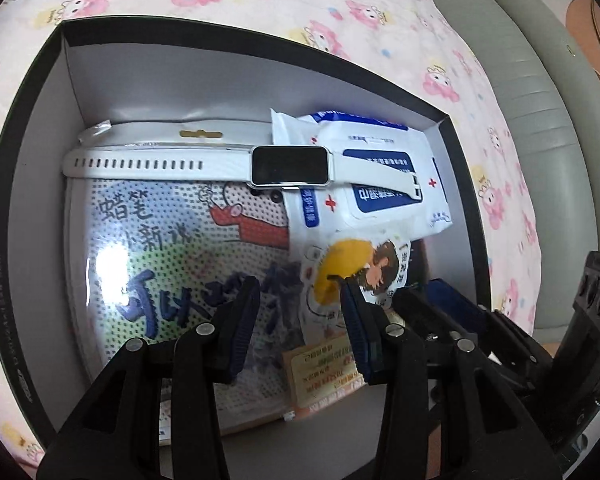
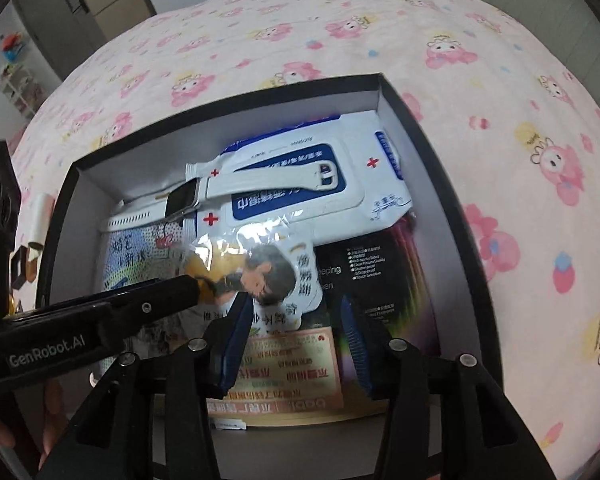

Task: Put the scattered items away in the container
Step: 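Lower the sticker card into the box and open the left gripper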

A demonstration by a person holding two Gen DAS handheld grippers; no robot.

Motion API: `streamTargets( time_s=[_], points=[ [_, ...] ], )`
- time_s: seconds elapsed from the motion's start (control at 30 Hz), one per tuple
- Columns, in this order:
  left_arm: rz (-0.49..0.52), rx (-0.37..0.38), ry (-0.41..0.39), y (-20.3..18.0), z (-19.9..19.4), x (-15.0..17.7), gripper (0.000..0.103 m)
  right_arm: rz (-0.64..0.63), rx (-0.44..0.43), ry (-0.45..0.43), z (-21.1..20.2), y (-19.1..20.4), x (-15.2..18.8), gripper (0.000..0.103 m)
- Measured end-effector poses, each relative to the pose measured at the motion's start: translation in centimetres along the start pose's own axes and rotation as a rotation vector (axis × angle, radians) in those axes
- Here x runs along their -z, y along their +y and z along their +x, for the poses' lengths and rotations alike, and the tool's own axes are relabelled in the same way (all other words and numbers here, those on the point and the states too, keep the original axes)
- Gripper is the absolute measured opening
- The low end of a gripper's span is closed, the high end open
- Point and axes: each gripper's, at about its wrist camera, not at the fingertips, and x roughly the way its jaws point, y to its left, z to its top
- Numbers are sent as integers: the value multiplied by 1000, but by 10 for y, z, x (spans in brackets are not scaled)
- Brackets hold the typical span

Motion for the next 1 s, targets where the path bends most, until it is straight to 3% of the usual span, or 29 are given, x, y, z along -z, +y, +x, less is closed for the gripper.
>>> streamTargets(
  time_s=[0.4,0.7,0.9,0.97,1.0],
  points=[
    [6,-10,54,-29,18,4,41,4,126,-57,-12,-15,3,42],
    [-67,73,89,-32,26,6,41,20,104,-29,-6,-20,5,42],
    [-105,60,49,-21,3,21,40,20,92,-45,-9,-19,5,42],
    [-104,69,63,-23,5,25,37,13,82,-39,-7,-17,4,42],
    [-103,69,71,-24,7,26,30,9,75,-34,-6,-15,5,42]
  ],
)
